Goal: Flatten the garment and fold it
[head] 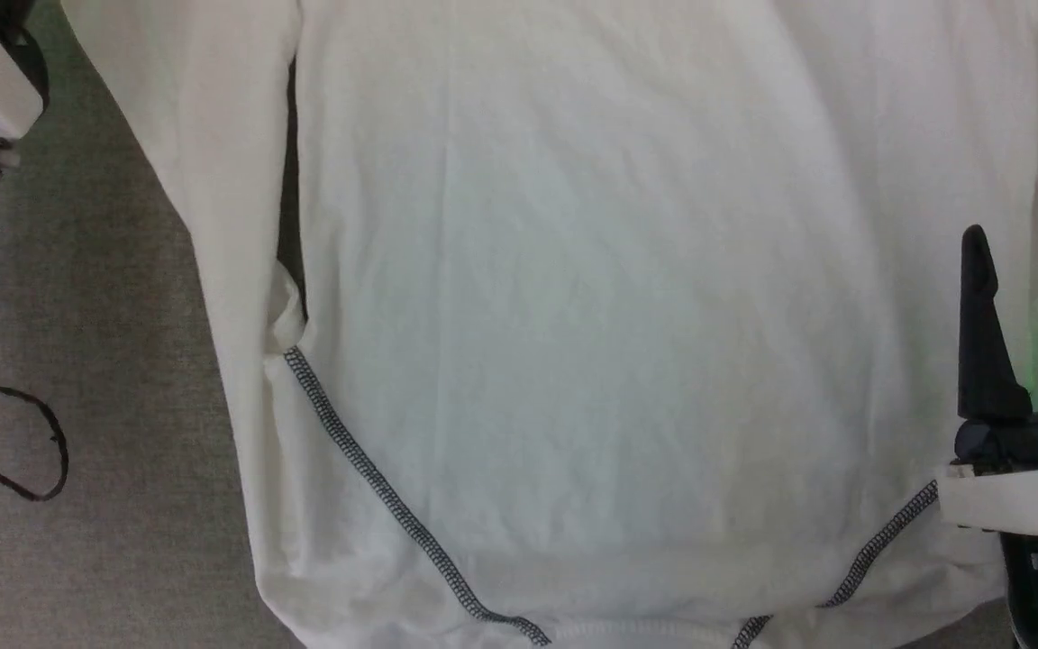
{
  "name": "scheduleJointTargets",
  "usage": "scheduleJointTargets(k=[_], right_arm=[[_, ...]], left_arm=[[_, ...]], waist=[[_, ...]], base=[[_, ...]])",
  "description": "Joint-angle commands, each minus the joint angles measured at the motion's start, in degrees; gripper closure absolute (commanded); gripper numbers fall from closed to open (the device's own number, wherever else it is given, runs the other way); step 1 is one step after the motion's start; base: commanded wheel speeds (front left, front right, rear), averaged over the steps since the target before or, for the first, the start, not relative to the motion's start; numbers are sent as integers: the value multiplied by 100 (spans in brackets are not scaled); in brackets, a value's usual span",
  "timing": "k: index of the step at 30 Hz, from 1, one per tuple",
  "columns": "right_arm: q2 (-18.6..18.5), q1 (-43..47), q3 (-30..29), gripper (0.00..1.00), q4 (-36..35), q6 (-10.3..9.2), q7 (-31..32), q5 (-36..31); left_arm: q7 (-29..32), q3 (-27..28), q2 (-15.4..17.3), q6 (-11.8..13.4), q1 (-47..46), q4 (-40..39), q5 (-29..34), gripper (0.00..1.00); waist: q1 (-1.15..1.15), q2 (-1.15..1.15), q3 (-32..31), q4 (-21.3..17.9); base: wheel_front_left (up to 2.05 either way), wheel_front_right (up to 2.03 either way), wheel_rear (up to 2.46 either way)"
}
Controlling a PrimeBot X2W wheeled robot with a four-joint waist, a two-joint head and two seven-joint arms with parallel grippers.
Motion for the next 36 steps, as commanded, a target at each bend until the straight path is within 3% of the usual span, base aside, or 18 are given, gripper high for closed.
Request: scheduleJointTargets(k=[1,11,22,26,36], right_arm=[[-3,13,10,0,42,-6,-35,33],[-3,335,-62,0,426,-6,-103,278],[-3,726,-273,0,719,-6,-167,505],[-3,792,-305,0,725,-6,-182,556],[-3,819,-617,0,720,-6,-212,610]], left_arm=[[-164,21,46,-40,115,-48,-42,100],[-825,379,366,10,1200,-730,-428,100],[-971,1731,1125,658,3059,-1400,-1027,100],[-1010,2067,1214,781,3643,-1613,-1135,100],[-992,2152,1128,1013,4184,-2588,-1139,100]], waist=[[0,0,-377,58],[0,0,-1560,254],[0,0,-2416,547],[0,0,-2574,662],[0,0,-2841,768]], base=[[0,0,0],[0,0,0],[0,0,0],[0,0,0],[0,0,0]])
